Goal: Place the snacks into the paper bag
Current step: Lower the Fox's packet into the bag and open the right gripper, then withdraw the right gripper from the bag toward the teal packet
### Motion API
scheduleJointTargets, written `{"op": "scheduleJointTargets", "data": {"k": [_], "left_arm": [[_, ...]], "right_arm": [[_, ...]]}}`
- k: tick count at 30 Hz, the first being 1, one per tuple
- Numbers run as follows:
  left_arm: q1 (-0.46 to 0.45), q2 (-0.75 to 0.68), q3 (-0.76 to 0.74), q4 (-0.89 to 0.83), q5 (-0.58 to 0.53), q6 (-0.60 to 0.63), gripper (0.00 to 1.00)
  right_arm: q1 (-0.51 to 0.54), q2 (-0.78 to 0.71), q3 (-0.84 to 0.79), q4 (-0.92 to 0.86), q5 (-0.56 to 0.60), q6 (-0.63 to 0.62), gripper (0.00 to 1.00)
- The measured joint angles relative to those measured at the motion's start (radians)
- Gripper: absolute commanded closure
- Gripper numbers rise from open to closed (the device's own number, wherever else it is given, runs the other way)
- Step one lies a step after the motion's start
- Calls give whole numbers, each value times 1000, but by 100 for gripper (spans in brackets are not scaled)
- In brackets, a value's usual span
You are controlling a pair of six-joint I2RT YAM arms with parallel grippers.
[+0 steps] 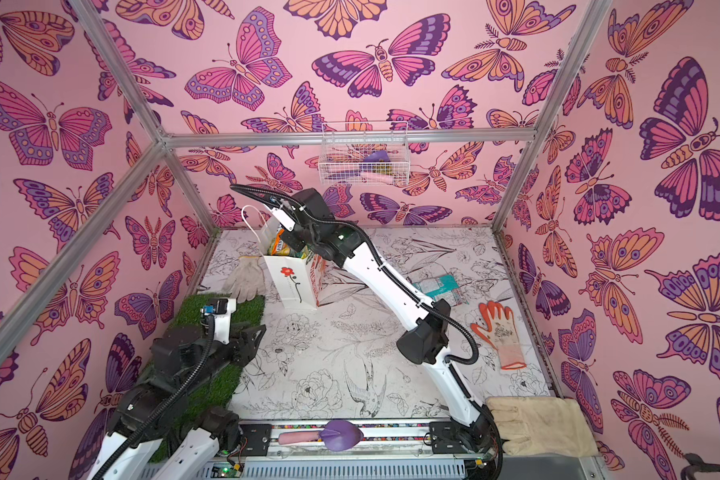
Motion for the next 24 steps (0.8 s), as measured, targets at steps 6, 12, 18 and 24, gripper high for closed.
{"op": "scheduleJointTargets", "data": {"k": [6,12,18,24], "left_arm": [[0,0,0,0,0,0,46],[0,0,0,0,0,0,46],[0,0,0,0,0,0,46],[0,-3,0,0,0,0,46]], "right_arm": [[2,-17,-74,0,19,-23,62],[28,-41,-95,1,37,-36,61],[58,-103,-128,1,50,-45,53],[64,-204,-216,0,58,-20,38]]}}
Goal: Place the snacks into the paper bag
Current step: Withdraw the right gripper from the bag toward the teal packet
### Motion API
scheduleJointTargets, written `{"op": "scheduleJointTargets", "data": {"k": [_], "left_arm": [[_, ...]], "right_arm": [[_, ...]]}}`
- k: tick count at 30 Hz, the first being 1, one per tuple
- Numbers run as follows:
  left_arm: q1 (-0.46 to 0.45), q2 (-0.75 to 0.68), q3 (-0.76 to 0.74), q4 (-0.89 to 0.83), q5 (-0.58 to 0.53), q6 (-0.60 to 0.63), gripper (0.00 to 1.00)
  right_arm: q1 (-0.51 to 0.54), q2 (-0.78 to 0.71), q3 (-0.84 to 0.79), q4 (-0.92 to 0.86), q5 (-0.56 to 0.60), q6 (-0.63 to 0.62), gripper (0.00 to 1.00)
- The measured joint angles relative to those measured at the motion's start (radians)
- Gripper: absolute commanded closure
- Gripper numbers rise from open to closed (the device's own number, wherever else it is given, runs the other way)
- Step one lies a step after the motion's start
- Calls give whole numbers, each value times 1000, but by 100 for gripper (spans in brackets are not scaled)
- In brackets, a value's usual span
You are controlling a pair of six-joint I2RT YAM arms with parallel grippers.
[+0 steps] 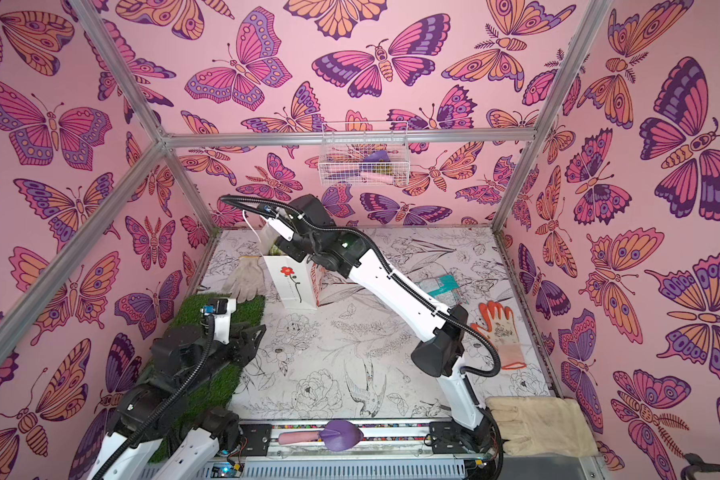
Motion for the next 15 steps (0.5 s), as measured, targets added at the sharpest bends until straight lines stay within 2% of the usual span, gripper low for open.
{"op": "scheduleJointTargets", "data": {"k": [6,15], "left_arm": [[0,-3,0,0,0,0,46],[0,-3,0,0,-6,0,46]], "right_arm": [[0,-128,-129,-3,7,43,23],[0,-368,-386,10,52,122,14]]}}
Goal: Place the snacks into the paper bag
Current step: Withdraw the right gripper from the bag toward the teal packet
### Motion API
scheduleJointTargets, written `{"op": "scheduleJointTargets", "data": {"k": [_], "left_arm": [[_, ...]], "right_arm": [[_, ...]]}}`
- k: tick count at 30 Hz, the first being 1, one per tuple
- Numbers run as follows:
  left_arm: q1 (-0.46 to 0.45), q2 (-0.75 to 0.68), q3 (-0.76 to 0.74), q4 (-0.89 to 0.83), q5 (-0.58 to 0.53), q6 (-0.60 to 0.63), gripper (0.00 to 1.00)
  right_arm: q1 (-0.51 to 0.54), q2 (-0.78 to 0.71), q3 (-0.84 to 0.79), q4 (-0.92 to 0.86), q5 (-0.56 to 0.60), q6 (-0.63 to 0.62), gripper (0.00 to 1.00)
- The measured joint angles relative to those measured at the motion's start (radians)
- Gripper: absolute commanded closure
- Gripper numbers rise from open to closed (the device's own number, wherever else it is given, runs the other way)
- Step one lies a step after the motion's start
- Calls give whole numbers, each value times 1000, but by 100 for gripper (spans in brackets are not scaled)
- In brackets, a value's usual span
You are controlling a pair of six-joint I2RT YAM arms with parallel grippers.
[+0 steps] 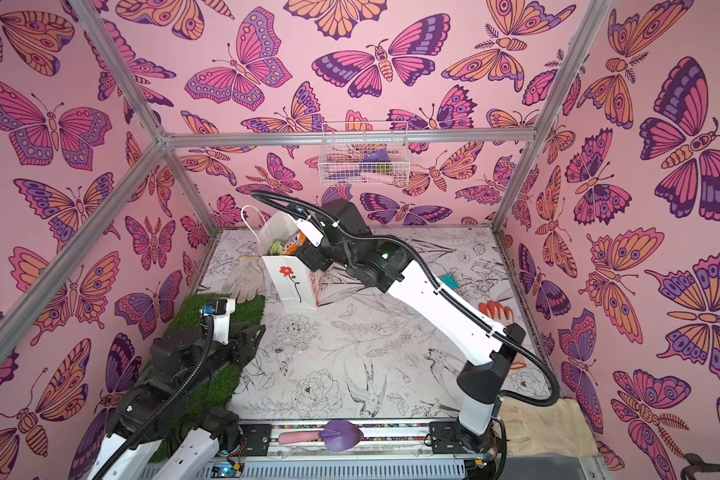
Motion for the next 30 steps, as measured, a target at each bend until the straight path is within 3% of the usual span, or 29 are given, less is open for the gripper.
{"op": "scheduleJointTargets", "data": {"k": [5,13,30], "left_arm": [[0,0,0,0,-1,0,46],[0,0,0,0,-2,0,46],[0,0,0,0,-4,0,46]], "right_arm": [[-26,-110,-123,26,38,59,12],[-185,-222,-260,59,39,215,9],[-555,-251,-459,16,-65,656,8]]}}
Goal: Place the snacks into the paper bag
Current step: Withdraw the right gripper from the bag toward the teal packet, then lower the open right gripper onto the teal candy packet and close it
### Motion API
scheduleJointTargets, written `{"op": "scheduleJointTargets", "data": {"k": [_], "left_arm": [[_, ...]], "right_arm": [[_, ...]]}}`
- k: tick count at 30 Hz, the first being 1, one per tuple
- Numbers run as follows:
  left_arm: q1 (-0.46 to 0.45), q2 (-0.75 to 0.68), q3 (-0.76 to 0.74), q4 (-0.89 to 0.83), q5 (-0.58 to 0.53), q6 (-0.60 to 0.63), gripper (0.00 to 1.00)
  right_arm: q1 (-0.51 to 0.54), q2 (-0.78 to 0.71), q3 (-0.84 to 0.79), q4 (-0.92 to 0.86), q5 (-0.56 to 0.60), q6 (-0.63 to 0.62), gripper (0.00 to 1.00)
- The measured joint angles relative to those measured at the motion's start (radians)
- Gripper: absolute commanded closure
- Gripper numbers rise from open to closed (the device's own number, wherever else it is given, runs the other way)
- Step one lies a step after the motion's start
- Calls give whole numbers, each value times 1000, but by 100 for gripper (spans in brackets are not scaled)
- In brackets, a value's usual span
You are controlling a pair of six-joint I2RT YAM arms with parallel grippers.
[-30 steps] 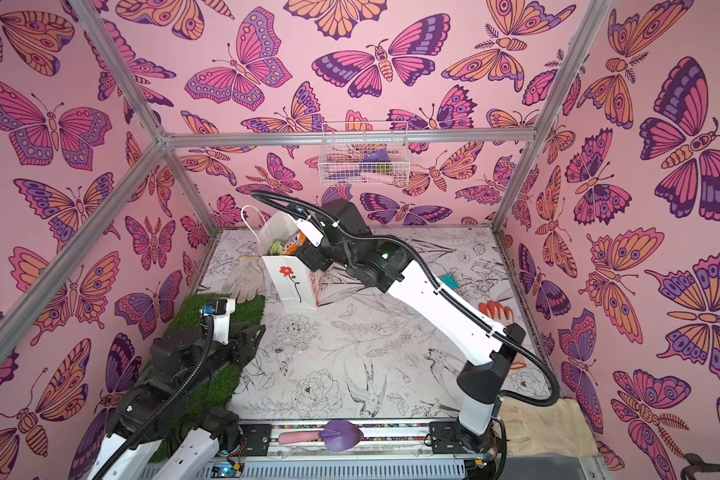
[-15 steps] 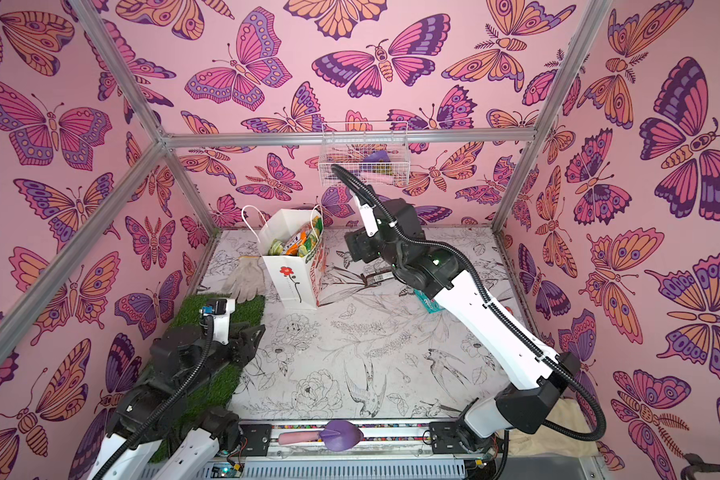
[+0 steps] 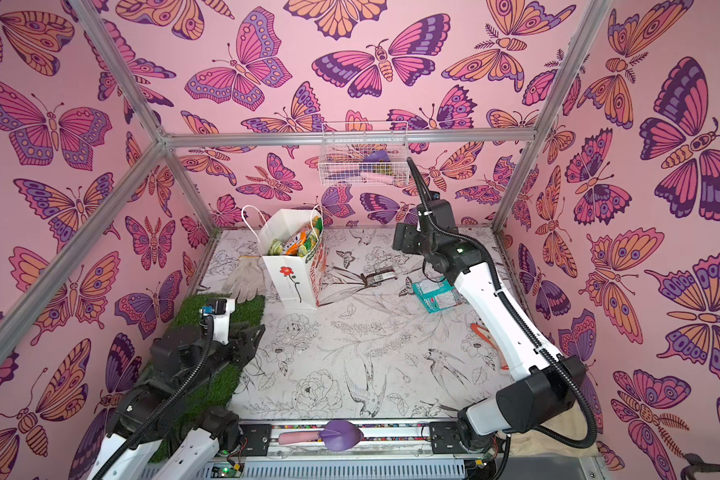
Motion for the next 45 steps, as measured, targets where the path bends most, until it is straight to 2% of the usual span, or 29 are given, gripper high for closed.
{"op": "scheduleJointTargets", "data": {"k": [5,6,11,19,30,36,45], "left_arm": [[0,0,0,0,0,0,46],[0,0,0,0,0,0,46],[0,0,0,0,0,0,46],[0,0,0,0,0,0,46],[0,1,0,0,-1,0,46],[0,2,0,0,-1,0,46],[0,2,0,-1,-4,0,46]], "right_arm": [[-60,14,-10,-42,-16,87,7],[-72,21,-10,-52,-18,107,0],[-137,57,-32,-96,-31,193,1],[-259,64,-179,-102,-63,314,1],[-412,93,-338,-66,-200,433,0],[-429,172,-373,-31,-268,452,2],[-439,183,-416,16,-296,460,4]]}}
